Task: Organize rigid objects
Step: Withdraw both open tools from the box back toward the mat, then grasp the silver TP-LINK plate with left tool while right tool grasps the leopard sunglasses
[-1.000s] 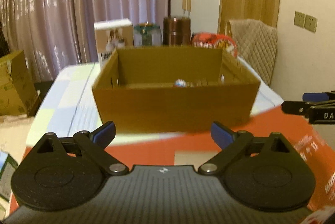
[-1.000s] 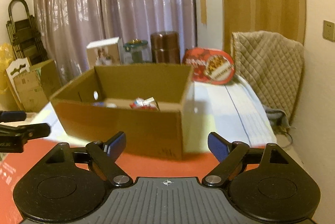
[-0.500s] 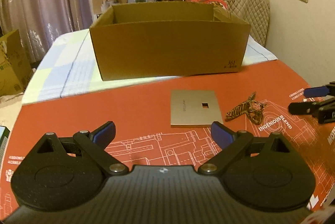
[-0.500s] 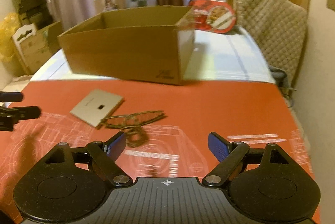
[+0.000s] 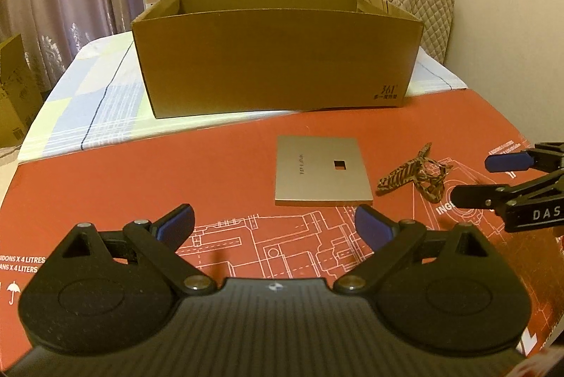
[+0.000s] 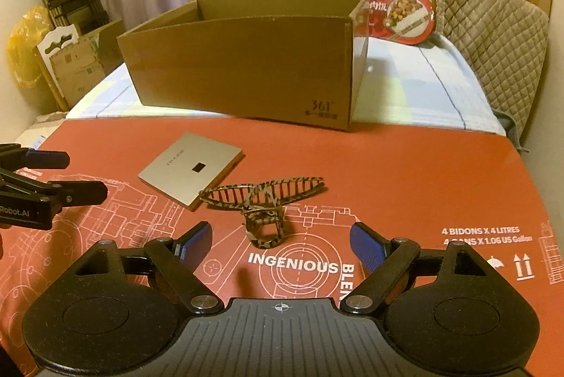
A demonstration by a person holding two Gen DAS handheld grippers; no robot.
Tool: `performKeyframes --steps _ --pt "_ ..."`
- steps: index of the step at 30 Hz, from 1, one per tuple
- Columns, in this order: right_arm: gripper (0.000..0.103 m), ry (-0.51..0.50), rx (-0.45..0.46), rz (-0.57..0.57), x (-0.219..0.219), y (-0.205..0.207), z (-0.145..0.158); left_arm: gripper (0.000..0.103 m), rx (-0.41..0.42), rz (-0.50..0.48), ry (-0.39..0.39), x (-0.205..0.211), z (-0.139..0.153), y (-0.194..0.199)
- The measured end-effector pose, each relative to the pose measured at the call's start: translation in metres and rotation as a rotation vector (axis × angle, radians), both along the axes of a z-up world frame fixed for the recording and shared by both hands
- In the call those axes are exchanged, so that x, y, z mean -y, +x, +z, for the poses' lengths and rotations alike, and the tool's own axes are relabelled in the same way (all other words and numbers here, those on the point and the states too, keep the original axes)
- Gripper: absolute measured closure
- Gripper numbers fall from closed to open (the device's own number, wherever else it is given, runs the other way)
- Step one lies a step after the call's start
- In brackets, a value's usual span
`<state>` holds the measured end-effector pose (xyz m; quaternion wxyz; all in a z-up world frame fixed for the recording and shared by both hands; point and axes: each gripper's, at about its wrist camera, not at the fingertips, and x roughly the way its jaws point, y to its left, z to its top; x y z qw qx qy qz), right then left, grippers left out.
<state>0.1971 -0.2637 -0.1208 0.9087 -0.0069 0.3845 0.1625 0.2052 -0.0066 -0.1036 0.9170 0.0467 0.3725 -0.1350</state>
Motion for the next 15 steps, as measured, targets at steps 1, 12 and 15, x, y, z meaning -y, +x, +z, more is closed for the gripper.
performKeyframes --steps 1,12,15 --pt "0.02 0.005 -0.001 0.001 -0.001 0.001 -0.001 0.007 -0.002 -0.002 -0.001 0.0 0.0 0.001" --pt "0.021 0.022 0.007 0.006 -0.007 0.013 -0.012 0.008 -0.02 0.019 -0.014 0.001 -0.002 0.017" --pt "0.023 0.018 0.018 0.017 -0.009 0.015 -0.014 0.008 -0.025 0.028 -0.02 0.0 -0.003 0.021"
